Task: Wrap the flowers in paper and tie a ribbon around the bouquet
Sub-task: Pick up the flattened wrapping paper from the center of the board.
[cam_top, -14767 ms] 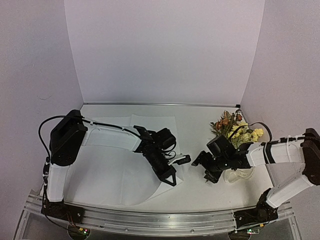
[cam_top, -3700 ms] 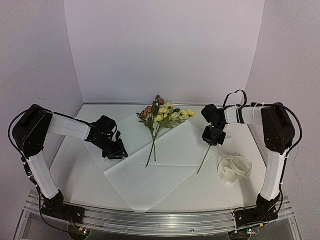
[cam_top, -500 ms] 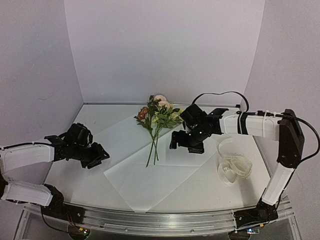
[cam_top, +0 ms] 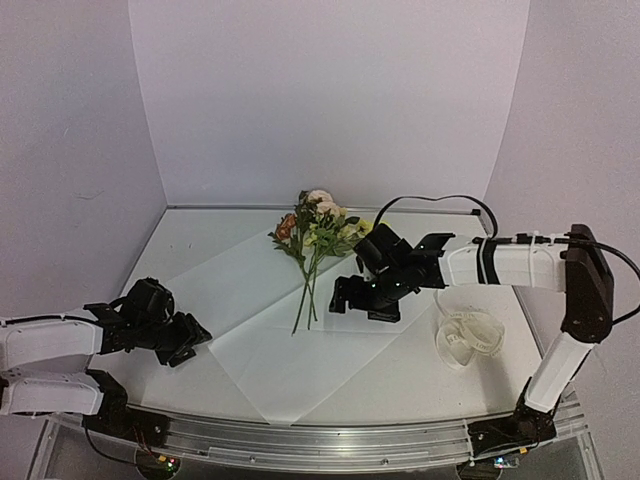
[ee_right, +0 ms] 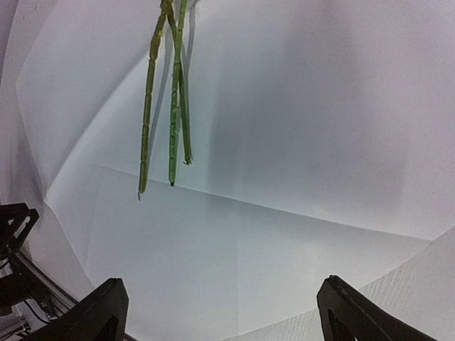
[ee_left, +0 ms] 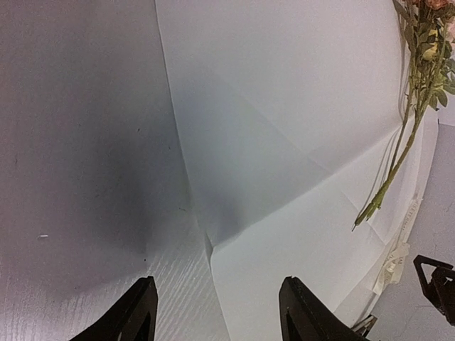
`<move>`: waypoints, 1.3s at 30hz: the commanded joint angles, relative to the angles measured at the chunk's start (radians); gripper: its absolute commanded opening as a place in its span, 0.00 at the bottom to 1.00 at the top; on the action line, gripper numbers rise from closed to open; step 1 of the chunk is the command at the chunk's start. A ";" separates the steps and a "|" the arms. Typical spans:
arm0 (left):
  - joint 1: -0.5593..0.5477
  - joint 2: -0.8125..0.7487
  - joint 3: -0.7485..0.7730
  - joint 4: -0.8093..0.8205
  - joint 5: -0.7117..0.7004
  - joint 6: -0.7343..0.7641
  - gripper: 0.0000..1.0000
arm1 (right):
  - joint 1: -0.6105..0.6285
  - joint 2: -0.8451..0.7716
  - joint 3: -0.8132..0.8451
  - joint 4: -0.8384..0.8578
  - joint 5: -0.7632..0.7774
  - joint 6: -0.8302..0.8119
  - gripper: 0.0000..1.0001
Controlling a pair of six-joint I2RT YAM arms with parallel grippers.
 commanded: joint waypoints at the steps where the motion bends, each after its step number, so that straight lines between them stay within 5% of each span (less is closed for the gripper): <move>1: -0.003 0.049 0.001 0.116 0.031 0.011 0.62 | 0.042 -0.110 -0.091 0.059 0.014 0.093 0.95; 16: -0.005 0.210 0.002 0.252 0.037 0.027 0.57 | 0.158 -0.195 -0.289 0.176 0.040 0.266 0.95; 21: -0.005 0.248 -0.005 0.299 0.038 0.023 0.47 | 0.183 -0.215 -0.342 0.232 0.048 0.334 0.95; 33: -0.005 0.161 0.039 0.247 0.133 -0.049 0.07 | 0.291 -0.221 -0.439 0.375 0.101 0.559 0.95; 39: -0.004 0.142 0.047 0.274 0.201 -0.172 0.00 | 0.338 -0.222 -0.483 0.434 0.141 0.649 0.94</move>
